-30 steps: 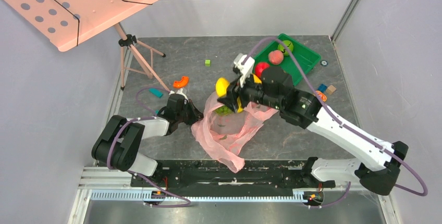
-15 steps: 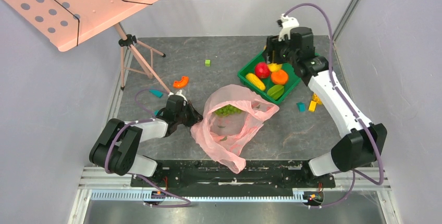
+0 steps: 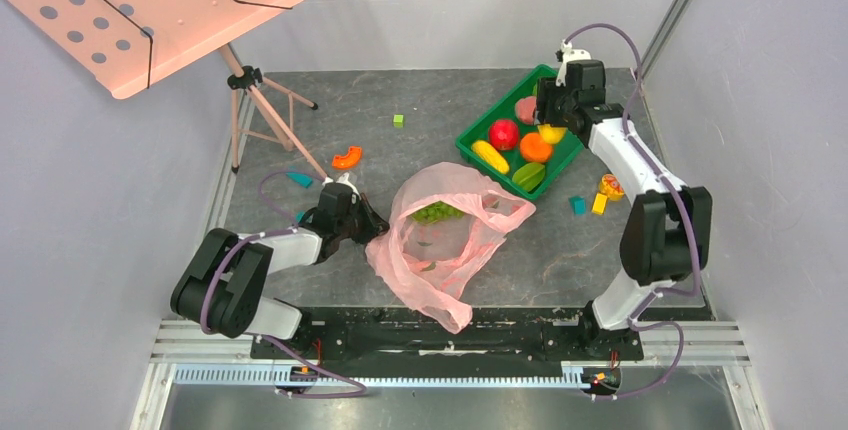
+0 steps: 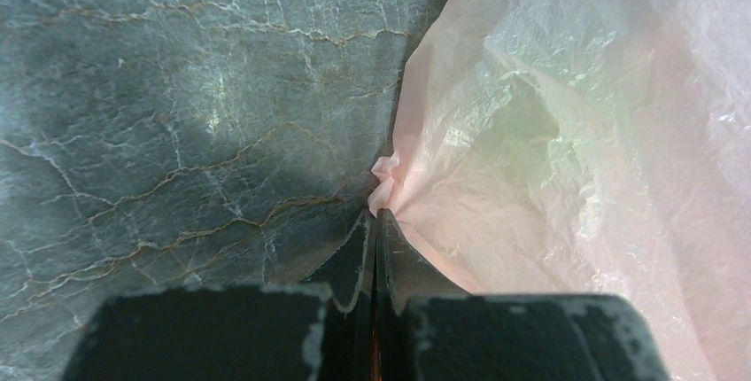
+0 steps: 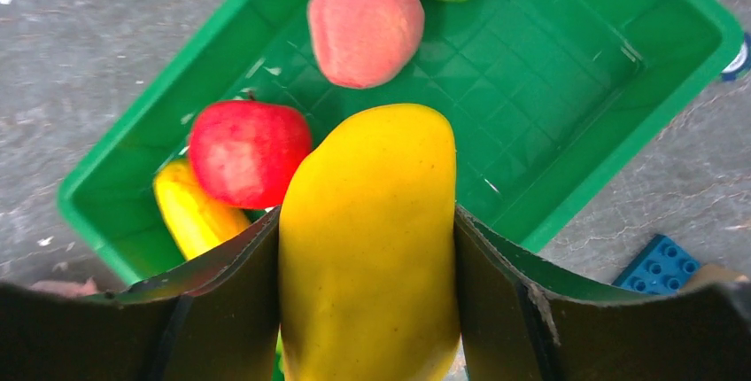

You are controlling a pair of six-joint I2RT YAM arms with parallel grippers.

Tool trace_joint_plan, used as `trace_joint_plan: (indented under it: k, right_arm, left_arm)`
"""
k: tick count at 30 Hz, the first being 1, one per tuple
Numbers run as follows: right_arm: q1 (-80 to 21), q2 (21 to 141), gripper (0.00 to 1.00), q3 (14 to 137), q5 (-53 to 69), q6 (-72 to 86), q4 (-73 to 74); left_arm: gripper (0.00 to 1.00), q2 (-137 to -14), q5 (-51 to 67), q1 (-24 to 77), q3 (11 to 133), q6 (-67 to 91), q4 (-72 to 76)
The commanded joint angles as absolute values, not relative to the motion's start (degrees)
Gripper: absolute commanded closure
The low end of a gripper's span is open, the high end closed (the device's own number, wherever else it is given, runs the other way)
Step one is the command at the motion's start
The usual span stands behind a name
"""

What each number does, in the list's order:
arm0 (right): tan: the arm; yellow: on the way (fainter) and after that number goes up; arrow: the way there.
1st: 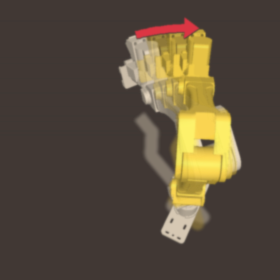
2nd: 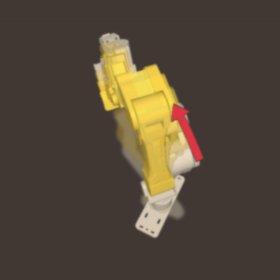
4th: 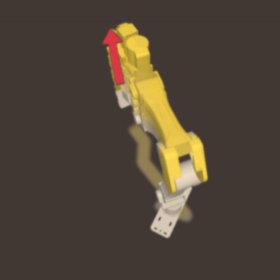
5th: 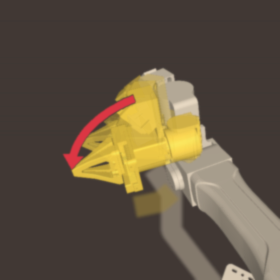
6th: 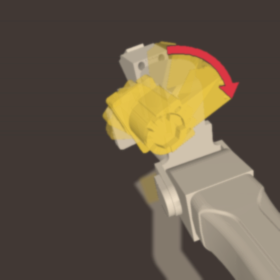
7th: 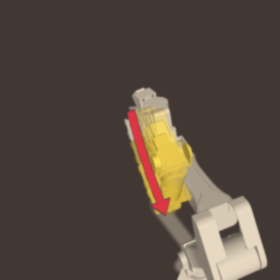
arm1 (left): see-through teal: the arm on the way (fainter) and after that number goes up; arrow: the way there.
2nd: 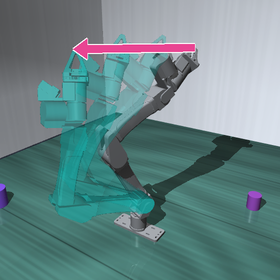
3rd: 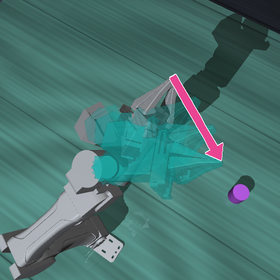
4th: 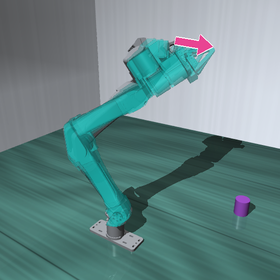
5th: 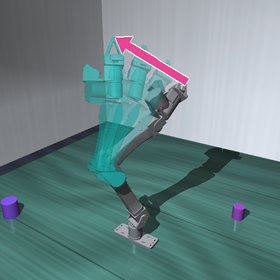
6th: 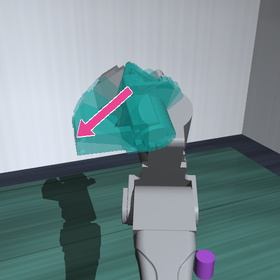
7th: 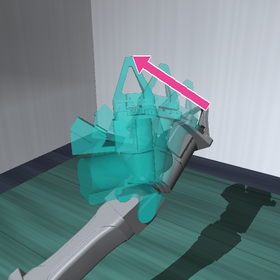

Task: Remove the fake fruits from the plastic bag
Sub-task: Place the fake fruit in the bin.

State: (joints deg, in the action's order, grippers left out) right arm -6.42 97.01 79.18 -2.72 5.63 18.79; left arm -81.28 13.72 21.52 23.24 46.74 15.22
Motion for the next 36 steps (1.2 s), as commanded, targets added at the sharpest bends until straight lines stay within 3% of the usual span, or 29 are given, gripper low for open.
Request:
trace_joint_plan:
  k: [1, 20, 36]
  right_arm:
    - [-4.57, 101.43, 0.56, 82.00, -4.70, 8.17, 14.62]
    - [-0.34, 114.78, 0.53, 84.94, -8.32, 11.09, 11.33]
    - [-0.35, 115.59, 0.26, 84.88, -7.69, 10.09, 11.75]
  left_arm:
    - [0.98, -79.89, 14.44, 21.41, 22.67, 46.05, 15.15]
    - [0.98, -78.08, 15.24, 21.44, 21.57, 44.12, 17.02]
    - [0.98, -78.50, 14.68, 21.45, 22.06, 43.95, 15.55]
